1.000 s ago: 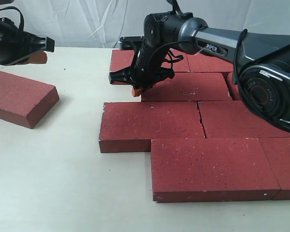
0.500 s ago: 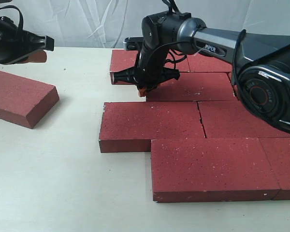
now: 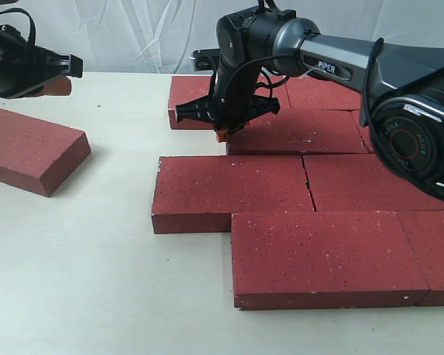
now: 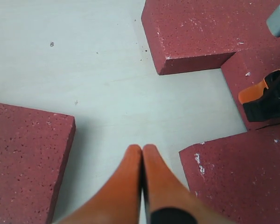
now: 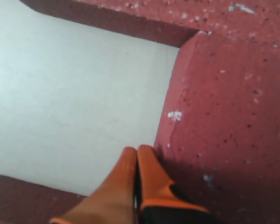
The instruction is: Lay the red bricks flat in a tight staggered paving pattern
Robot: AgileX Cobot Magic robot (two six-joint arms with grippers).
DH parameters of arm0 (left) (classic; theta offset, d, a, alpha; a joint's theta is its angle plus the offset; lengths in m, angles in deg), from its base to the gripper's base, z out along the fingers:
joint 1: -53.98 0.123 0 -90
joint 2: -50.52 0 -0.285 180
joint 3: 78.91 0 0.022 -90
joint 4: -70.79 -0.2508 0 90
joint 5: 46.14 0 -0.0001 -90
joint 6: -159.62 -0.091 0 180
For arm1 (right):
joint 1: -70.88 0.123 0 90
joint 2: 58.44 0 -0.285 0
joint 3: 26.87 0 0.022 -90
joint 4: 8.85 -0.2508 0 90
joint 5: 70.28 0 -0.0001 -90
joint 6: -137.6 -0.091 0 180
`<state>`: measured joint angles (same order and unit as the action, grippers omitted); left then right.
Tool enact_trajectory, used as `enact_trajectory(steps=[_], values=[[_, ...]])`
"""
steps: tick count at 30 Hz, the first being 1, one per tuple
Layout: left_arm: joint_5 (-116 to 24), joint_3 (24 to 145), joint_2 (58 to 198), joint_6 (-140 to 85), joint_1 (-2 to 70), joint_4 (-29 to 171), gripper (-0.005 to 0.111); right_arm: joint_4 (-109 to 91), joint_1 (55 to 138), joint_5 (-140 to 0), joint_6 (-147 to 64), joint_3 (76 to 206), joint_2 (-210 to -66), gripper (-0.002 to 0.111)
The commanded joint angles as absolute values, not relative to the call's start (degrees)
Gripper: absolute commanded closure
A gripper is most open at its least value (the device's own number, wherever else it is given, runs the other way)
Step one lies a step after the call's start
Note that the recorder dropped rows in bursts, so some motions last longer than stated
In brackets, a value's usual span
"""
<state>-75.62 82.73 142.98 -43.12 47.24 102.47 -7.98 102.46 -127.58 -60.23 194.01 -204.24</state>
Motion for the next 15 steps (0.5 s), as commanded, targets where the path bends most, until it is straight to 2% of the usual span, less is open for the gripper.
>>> enact_trajectory(steps=[1,15], values=[[-74.99,83.03,142.65,-42.83,47.58,103.33,0.107,-5.85,101.56,-126.75,-60.08,194.04,-203.76,0.109],[-75.10,83.03,142.65,-42.83,47.58,103.71,0.107,-6.19,101.56,-126.39,-60.08,193.94,-204.57,0.109]])
